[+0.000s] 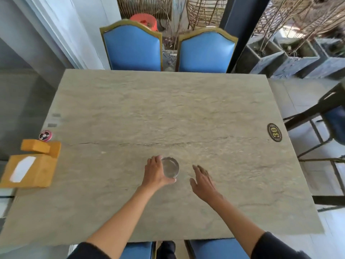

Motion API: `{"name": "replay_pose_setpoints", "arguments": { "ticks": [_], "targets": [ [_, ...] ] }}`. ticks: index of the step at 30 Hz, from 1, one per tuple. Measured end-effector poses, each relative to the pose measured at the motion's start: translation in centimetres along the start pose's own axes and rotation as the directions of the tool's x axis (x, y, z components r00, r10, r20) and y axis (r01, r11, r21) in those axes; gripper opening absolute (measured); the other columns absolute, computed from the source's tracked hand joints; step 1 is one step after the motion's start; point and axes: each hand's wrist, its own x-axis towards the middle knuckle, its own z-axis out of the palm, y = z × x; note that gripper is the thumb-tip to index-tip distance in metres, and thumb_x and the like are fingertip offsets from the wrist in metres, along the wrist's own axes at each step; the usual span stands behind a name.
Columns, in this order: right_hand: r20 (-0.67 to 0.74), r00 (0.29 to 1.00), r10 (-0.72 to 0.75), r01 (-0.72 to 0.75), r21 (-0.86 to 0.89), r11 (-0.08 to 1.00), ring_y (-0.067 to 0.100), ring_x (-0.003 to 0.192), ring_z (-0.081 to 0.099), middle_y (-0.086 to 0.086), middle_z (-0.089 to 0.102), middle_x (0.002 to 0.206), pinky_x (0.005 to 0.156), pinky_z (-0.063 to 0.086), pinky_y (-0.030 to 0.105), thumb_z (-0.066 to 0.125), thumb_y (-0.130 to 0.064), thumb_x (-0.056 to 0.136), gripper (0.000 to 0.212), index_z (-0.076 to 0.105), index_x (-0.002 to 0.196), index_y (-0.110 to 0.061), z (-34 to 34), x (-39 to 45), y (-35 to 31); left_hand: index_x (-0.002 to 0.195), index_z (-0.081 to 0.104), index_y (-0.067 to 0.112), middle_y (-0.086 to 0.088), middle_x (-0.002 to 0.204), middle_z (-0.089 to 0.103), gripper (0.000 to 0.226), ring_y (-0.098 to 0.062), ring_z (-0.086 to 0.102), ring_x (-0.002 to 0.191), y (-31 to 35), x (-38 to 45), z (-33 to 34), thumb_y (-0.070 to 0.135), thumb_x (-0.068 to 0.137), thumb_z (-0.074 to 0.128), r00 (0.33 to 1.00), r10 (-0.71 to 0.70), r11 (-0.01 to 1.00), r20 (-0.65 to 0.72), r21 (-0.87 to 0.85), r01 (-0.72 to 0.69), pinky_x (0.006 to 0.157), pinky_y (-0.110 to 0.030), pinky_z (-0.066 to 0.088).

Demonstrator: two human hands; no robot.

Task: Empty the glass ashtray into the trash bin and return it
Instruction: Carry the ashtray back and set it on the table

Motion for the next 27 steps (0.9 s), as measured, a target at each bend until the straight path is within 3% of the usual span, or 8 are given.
{"name": "replay_pose_setpoints", "arguments": {
  "ticks": [5,9,12,18,27],
  "targets": [
    [0.023,1.000,0.011,-0.009,-0.095,0.995,0.036,0.159,0.004,0.021,0.005,0.171,0.127,0.011,0.048,0.054,-0.031,0.100,0.076,0.013,0.162,-0.014,1.6,3.7,-0.6,0.136,0.044,0.015,-0.006,0.126,0.051,0.107,-0.027,0.049,0.115,-0.9,3.7,-0.4,0.066,0.049,0.080,0.997,0.003,1.000,-0.073,-0.019,-0.005,0.095,-0.036,0.046],
    [0.118,0.990,0.077,-0.058,-0.153,0.987,0.039,0.156,-0.020,0.023,-0.022,0.168,0.124,0.006,0.062,0.078,-0.050,0.082,0.120,-0.006,0.163,-0.024,2.5,5.4,-1.2,0.135,0.045,0.016,-0.006,0.124,0.052,0.106,-0.027,0.049,0.113,-1.3,6.5,-0.8,0.064,0.047,0.080,0.994,0.017,1.000,-0.106,-0.009,-0.018,0.095,-0.037,0.047],
    [0.124,0.986,0.114,-0.086,-0.214,0.973,0.041,0.152,-0.029,0.026,-0.030,0.164,0.119,0.006,0.070,0.085,-0.055,0.072,0.138,-0.015,0.162,-0.026,3.7,5.6,-1.7,0.133,0.046,0.014,-0.007,0.123,0.052,0.106,-0.028,0.050,0.111,-1.5,8.2,-0.8,0.063,0.045,0.081,0.993,0.041,0.999,-0.112,0.007,-0.041,0.094,-0.038,0.047],
    [0.108,0.982,0.155,-0.132,-0.194,0.972,0.042,0.151,-0.031,0.027,-0.030,0.164,0.116,0.013,0.077,0.089,-0.048,0.070,0.143,-0.020,0.161,-0.024,3.8,5.9,-2.5,0.132,0.045,0.014,-0.008,0.125,0.052,0.107,-0.030,0.050,0.112,-1.6,11.7,-1.2,0.061,0.043,0.081,0.990,0.037,0.999,-0.134,0.008,-0.036,0.094,-0.042,0.047],
    [0.102,0.983,0.154,-0.136,-0.167,0.977,0.041,0.150,-0.033,0.025,-0.031,0.164,0.118,0.010,0.076,0.090,-0.042,0.071,0.142,-0.020,0.160,-0.027,3.9,6.1,-2.4,0.135,0.044,0.016,-0.008,0.129,0.050,0.111,-0.029,0.048,0.118,-1.3,17.8,-3.0,0.061,0.043,0.086,0.991,0.035,0.999,-0.128,-0.006,-0.036,0.097,-0.044,0.047]
  ]
}}
